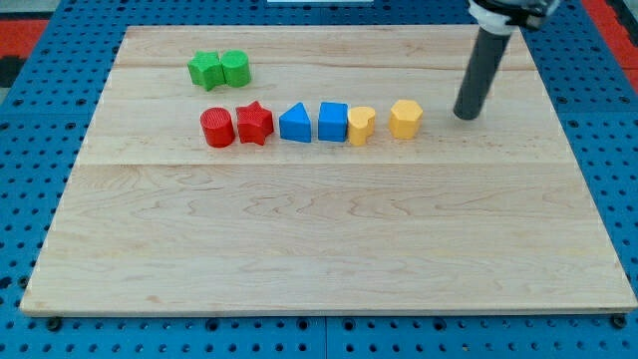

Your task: Adjust the yellow blocks to the right of the blue cube

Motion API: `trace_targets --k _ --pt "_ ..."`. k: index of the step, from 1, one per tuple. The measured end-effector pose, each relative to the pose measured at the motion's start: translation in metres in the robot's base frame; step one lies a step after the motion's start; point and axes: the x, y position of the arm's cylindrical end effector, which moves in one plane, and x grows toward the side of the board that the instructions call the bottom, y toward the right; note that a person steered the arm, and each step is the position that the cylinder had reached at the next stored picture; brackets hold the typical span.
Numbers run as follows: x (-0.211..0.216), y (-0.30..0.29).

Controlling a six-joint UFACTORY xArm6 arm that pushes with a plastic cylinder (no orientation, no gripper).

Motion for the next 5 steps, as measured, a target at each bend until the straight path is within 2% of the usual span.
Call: trace_targets --k 1,3,4,5 --pt "-0.004 -0.025" --pt "0.021 -0.024" --pt "-0.009 -0.031" --pt "-0.004 -0.054"
